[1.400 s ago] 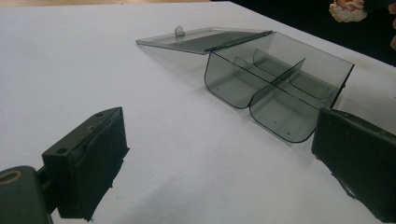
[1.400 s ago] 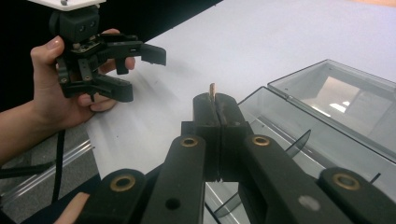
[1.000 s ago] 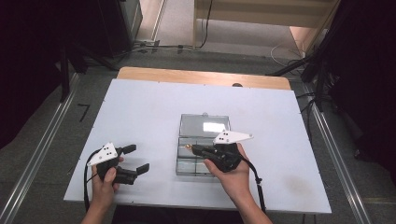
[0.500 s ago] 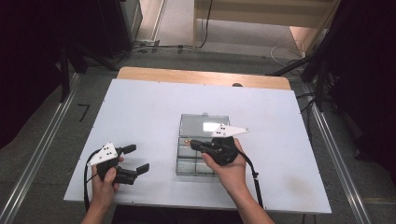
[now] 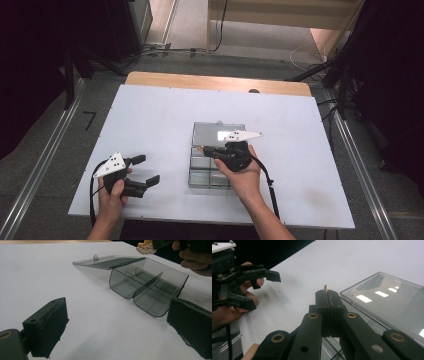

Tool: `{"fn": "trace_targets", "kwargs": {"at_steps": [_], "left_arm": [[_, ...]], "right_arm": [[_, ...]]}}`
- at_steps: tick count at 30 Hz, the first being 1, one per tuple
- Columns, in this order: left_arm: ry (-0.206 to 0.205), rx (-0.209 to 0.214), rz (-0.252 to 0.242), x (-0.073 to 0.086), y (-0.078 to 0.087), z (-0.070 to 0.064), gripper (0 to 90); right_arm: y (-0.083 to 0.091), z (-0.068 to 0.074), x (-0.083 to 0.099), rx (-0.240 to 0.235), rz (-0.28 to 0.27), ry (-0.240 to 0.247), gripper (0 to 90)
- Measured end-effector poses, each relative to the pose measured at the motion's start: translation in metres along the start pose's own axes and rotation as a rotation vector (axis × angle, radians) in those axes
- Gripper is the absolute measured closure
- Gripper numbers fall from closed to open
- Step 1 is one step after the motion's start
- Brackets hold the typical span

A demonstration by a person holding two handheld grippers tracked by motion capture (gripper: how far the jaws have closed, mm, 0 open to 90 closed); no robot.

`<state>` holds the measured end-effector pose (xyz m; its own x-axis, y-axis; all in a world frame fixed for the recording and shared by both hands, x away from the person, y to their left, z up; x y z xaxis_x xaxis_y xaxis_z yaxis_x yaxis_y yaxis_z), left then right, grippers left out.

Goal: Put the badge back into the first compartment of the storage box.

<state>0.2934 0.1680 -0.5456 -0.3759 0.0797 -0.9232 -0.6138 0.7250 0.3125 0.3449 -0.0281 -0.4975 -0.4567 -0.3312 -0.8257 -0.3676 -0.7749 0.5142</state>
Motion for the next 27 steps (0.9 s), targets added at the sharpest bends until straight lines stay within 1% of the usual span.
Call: {"fn": "trace_targets", "kwargs": {"at_steps": [8,12,19,27], "left_arm": [[-0.002,0.001,0.001,0.0,0.0,0.0,2.5],[-0.002,0.001,0.001,0.0,0.0,0.0,2.4],[-0.002,0.001,0.002,0.0,0.0,0.0,2.4],[-0.003,0.001,0.004,0.0,0.0,0.0,2.4]], "right_arm": [[-0.011,-0.007,0.006,0.002,0.029,-0.026,87.3],[-0.016,-0.01,0.009,0.005,0.04,-0.028,87.3],[-0.021,-0.013,0.013,0.01,0.063,-0.045,87.3],[-0.028,-0.016,0.019,0.013,0.11,-0.064,87.3]]}}
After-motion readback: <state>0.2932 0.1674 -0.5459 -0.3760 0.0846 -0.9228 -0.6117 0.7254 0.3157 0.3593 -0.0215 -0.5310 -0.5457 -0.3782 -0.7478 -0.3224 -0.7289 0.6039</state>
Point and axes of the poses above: each handheld gripper's, and its own axes: y roughly backward along the jaws, x roughly out of its underside, z roughly to its left, the point moved 10 cm from there along -y, roughly forward along the jaws, and after that the axes turned 2 degrees about y, right-handed, at the moved point
